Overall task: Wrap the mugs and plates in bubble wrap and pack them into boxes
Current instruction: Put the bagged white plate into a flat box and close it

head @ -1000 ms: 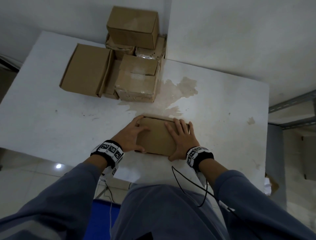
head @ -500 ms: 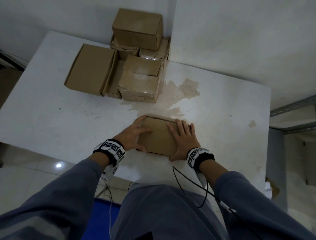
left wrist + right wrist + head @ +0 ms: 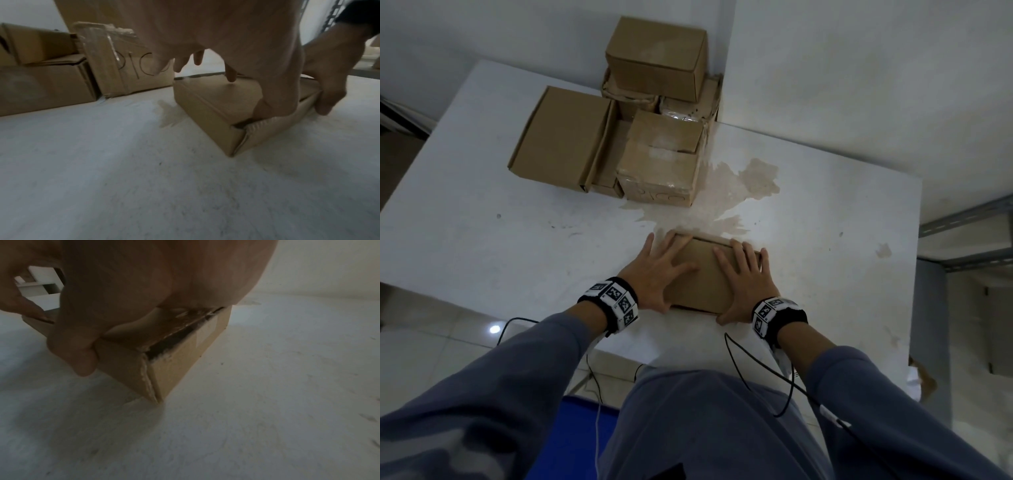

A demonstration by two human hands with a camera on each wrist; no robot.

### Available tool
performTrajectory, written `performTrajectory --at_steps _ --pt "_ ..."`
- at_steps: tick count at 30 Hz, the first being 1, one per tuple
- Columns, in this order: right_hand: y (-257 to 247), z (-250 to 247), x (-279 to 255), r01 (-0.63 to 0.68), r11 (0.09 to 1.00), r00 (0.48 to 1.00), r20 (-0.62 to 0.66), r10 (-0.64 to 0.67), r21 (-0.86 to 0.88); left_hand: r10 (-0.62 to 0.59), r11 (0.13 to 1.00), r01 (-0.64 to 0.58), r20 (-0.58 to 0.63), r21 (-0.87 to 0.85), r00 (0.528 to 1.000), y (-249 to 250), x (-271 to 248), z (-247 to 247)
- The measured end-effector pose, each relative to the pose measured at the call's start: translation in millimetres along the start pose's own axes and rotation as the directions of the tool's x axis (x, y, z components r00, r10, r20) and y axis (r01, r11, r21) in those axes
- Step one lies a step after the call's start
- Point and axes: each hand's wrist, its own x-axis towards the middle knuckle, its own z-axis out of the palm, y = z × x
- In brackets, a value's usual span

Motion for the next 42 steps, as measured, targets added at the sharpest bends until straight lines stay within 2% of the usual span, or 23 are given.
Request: performTrajectory --at_steps 4,7,10,13,15,18,24,31,35,38,42 --pt "0 1 1 0.004 1.0 1.0 0.0 -0.004 0.005 0.023 0.999 -0.02 0.088 -0.036 0.996 5 6 -4" --pt "0 1 0 0.007 1.0 1.0 0.0 -0.007 0.003 0.037 0.996 -0.031 0.064 -0.085 0.997 7 3 -3" --pt "-1 1 0 0.006 1.0 1.0 -0.013 -0.006 0.01 0.082 0.993 -0.089 -0.088 -0.077 0.993 5 -11 -2" --pt "0 2 0 0.011 1.0 1.0 -0.026 -0.01 0.022 0.119 0.99 -0.135 -0.272 -0.039 0.955 12 -28 13" --pt "0 2 0 0.015 1.0 1.0 -0.028 -0.015 0.023 0.058 0.99 -0.101 -0.358 -0.102 0.932 18 -36 28" --pt "1 4 -1 0.012 1.0 0.999 -0.035 -0.011 0.019 -0.119 0.975 0.024 -0.426 -0.222 0.897 28 -48 46" --pt "0 6 -2 0.01 1.0 0.998 -0.057 -0.009 0.009 -0.294 0.925 0.146 -0.418 -0.35 0.859 42 -60 50" --pt "0 8 -1 0.008 1.0 0.998 -0.067 -0.009 -0.008 -0.3 0.946 0.198 -0.459 -0.257 0.836 52 -61 55" --pt "0 9 -1 0.011 1.0 0.997 -0.074 -0.011 -0.008 -0.243 0.97 0.218 -0.479 -0.108 0.843 61 -62 52" --pt "0 9 -1 0.018 1.0 0.997 -0.074 -0.018 -0.008 -0.283 0.956 0.289 -0.397 -0.047 0.873 77 -67 48" --pt "1 9 -1 0.021 1.0 0.997 -0.072 -0.022 -0.015 -0.41 0.911 0.391 -0.201 -0.128 0.89 97 -63 41"
